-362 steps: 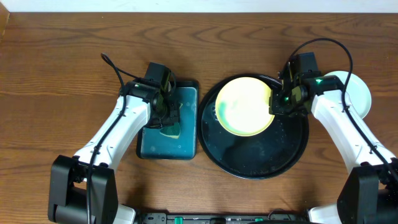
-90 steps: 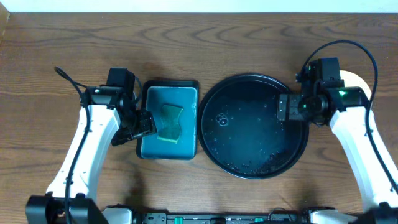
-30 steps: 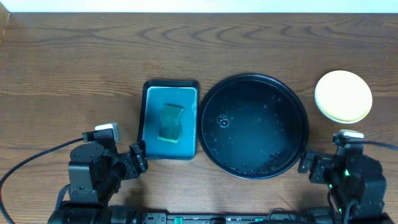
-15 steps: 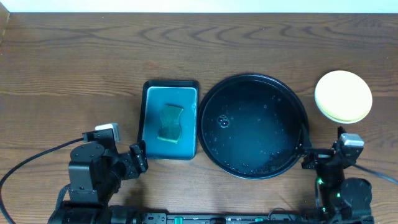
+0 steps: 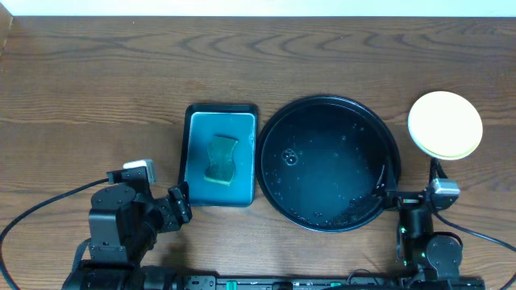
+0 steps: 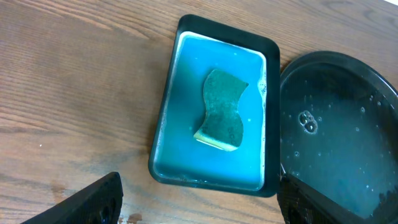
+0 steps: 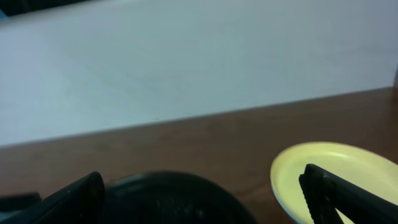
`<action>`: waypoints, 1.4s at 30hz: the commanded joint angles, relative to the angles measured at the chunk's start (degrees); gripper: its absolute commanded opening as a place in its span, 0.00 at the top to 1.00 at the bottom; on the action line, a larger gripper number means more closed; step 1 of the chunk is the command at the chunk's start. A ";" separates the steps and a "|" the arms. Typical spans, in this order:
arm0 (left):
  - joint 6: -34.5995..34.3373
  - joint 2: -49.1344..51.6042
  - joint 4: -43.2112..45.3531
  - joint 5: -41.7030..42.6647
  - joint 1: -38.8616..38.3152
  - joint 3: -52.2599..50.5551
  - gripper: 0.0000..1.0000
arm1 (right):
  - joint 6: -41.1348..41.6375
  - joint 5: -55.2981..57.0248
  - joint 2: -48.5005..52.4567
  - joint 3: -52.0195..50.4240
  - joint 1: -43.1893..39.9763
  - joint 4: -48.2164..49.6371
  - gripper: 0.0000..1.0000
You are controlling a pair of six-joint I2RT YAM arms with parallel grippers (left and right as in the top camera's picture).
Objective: Clean dirty plates on tray and stack at the side
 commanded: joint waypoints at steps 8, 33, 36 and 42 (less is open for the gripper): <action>0.72 -0.17 0.04 -0.17 -0.02 -0.31 0.20 | -6.84 -0.28 -0.37 -0.09 -0.35 -6.78 0.01; 0.74 -0.17 0.04 -0.17 -0.02 -0.31 0.20 | -6.19 -1.92 -0.35 -0.09 -0.37 -6.80 0.01; 0.74 -0.17 0.04 -0.17 -0.02 -0.31 0.20 | -6.19 -1.92 -0.35 -0.09 -0.37 -6.80 0.01; 0.74 -0.17 0.04 -0.17 -0.02 -0.31 0.20 | -6.21 -1.95 -0.31 -0.09 -0.37 -6.80 0.01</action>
